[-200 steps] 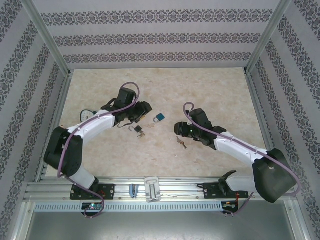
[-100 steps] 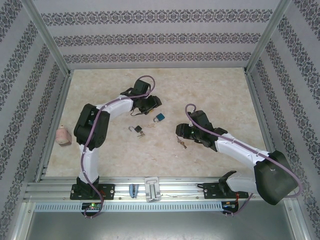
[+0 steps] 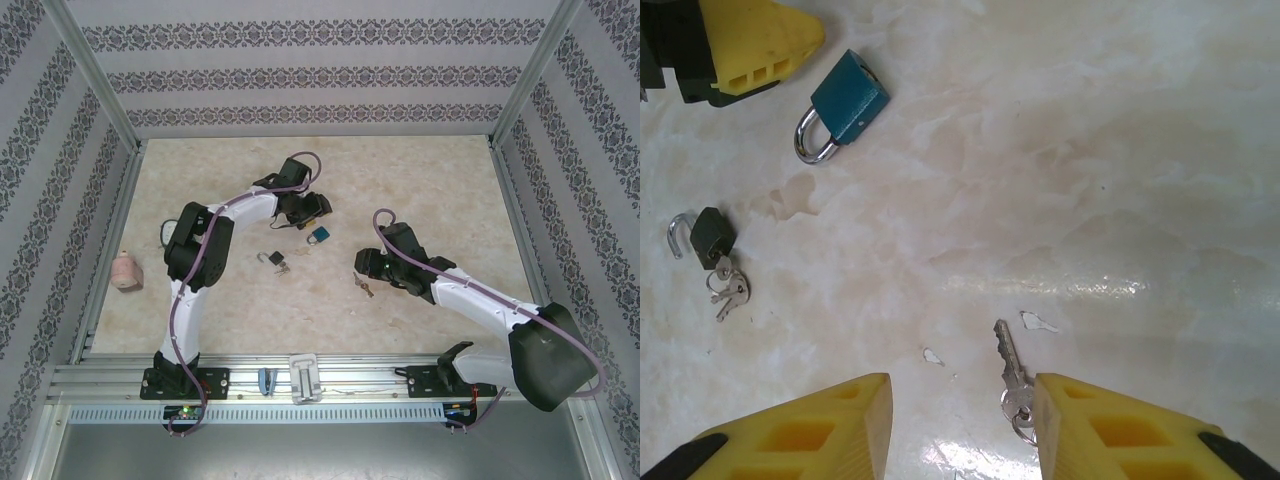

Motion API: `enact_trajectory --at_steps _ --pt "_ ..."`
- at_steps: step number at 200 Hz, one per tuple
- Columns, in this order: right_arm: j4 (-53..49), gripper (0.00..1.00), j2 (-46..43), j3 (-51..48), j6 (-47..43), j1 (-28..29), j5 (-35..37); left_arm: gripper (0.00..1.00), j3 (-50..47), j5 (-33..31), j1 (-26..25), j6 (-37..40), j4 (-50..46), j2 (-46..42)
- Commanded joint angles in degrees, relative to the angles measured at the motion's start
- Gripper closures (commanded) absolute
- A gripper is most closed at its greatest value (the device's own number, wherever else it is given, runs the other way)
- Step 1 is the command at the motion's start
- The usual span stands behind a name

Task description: Unlock with the key

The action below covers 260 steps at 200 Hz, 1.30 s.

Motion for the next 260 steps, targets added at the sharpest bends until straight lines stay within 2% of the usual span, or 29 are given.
enact_trajectory --at_steps 1,73,147,185,260 --pt "0.85 0.58 0.41 -1.27 0.82 -0.5 1.06 0.49 0.52 1.74 -0.94 0.86 -1.01 1.29" --pt "-1.16 0.58 2.35 -2.16 0.65 -0.86 0.61 0.49 -1.09 4.85 -2.54 -0.43 1.76 0.06" --pt "-0.92 0.59 8.14 -1.66 0.03 -0.01 -0.27 0.49 -7.31 4.69 -2.5 -1.02 6.3 -8.11" --pt "-1.08 0.6 11.01 -0.4 -0.66 0.98 0.5 0.49 -14.16 3.44 -2.5 -1.08 9.21 -15.43" --pt "-3.29 0.61 13.73 2.81 -3.0 4.03 2.94 0.49 -34.74 1.56 -2.5 -5.86 17.75 -30.56"
